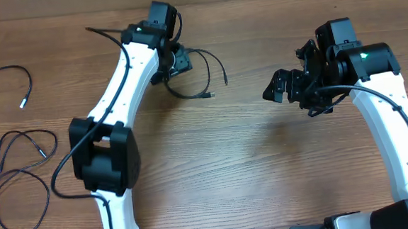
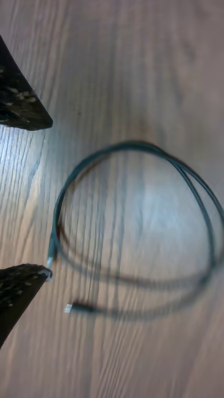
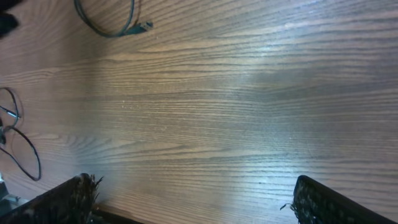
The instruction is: Untangle cables
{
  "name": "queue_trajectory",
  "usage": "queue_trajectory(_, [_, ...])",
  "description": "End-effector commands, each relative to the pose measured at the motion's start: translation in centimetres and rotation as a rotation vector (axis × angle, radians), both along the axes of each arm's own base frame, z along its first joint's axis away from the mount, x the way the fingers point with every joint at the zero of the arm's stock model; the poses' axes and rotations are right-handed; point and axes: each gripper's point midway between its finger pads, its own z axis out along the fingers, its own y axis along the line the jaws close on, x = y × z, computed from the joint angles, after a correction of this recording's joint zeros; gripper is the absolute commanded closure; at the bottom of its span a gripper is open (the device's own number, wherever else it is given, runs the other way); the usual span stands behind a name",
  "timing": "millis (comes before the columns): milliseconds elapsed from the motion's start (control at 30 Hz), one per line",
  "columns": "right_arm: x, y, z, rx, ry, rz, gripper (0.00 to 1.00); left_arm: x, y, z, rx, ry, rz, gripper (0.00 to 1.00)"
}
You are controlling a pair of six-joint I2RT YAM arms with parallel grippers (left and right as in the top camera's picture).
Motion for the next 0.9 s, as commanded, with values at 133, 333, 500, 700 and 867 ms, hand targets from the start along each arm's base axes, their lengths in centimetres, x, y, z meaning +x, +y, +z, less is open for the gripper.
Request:
queue_trajectory(133, [0.2,0.1,0.0,-0.005,-0.003,0.002,0.0,0.0,1.9,-5.7,0.063,0.111,0.132,0.34])
queue_trajectory(333, [0.0,0.0,0.0,-0.007,0.008,0.003,0.0,-0.4,2.3,-8.6,0.098,0.168,0.134,0.45])
queue_trajectory(500, [0.0,0.0,0.0,-0.007,0.008,0.002,0.0,-0.5,2.4,-10.0,0.109,0.188,0.135,0.58])
queue_trajectory(700, [0.0,0.0,0.0,-0.007,0.008,0.003,0.0,0.2,2.2,-9.9,0.1,0.16,0.135,0.69])
queue_trajectory(867, [-0.1,0.0,0.0,-0.007,0.01,0.003,0.0,0.3,2.6,-10.4,0.116,0.153,0.14,0.64])
